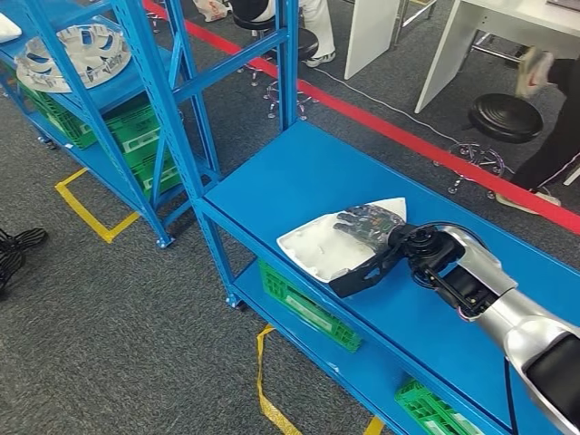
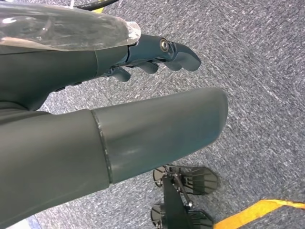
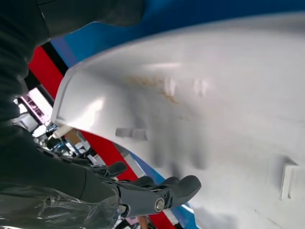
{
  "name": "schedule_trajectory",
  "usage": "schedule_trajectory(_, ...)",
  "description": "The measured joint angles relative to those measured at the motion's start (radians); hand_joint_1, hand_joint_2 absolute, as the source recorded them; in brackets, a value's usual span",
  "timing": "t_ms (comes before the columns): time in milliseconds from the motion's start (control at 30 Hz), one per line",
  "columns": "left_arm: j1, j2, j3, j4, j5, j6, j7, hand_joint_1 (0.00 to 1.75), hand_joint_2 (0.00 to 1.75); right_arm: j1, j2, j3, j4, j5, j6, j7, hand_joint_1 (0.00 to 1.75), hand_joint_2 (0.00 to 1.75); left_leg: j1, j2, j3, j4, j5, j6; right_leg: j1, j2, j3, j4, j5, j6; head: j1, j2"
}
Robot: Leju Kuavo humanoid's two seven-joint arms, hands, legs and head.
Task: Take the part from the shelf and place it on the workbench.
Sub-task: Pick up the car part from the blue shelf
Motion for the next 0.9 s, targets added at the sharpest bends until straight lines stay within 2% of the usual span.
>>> schedule_trajectory(700, 0.001, 0.000, 0.000, 0.000, -0.002, 0.000, 0.000, 0.00, 0.00, -0.016, 0.024, 0.007, 0.060, -0.017, 0.004, 0.010, 0.00, 1.75, 0.000, 0.000, 0.001, 0.000, 0.000, 0.000, 0.000, 0.000, 0.000, 0.000, 0.000, 0.000, 0.000, 0.000)
schedule_trajectory(733, 0.001, 0.000, 0.000, 0.000, -0.003, 0.000, 0.000, 0.00, 0.00, -0.016, 0.024, 0.007, 0.061, -0.017, 0.002, 0.012, 0.07, 1.75, 0.000, 0.000, 0.001, 0.000, 0.000, 0.000, 0.000, 0.000, 0.000, 0.000, 0.000, 0.000, 0.000, 0.000)
schedule_trajectory(833, 0.001, 0.000, 0.000, 0.000, -0.004, 0.000, 0.000, 0.00, 0.00, -0.016, 0.024, 0.007, 0.065, -0.017, -0.004, 0.018, 1.37, 1.75, 0.000, 0.000, 0.001, 0.000, 0.000, 0.000, 0.000, 0.000, 0.000, 0.000, 0.000, 0.000, 0.000, 0.000)
schedule_trajectory(867, 0.001, 0.000, 0.000, 0.000, -0.005, 0.000, 0.000, 0.00, 0.00, -0.016, 0.024, 0.007, 0.066, -0.018, -0.006, 0.020, 1.75, 1.75, 0.000, 0.001, 0.001, 0.000, 0.000, 0.000, 0.000, 0.000, 0.000, 0.000, 0.000, 0.000, 0.000, 0.000)
schedule_trajectory(900, 0.001, 0.000, 0.000, 0.000, -0.005, 0.000, 0.000, 0.00, 0.00, -0.015, 0.024, 0.007, 0.067, -0.018, -0.008, 0.020, 1.75, 1.75, 0.000, 0.001, 0.001, 0.000, 0.000, 0.000, 0.000, 0.001, 0.000, 0.000, 0.000, 0.000, 0.000, 0.000)
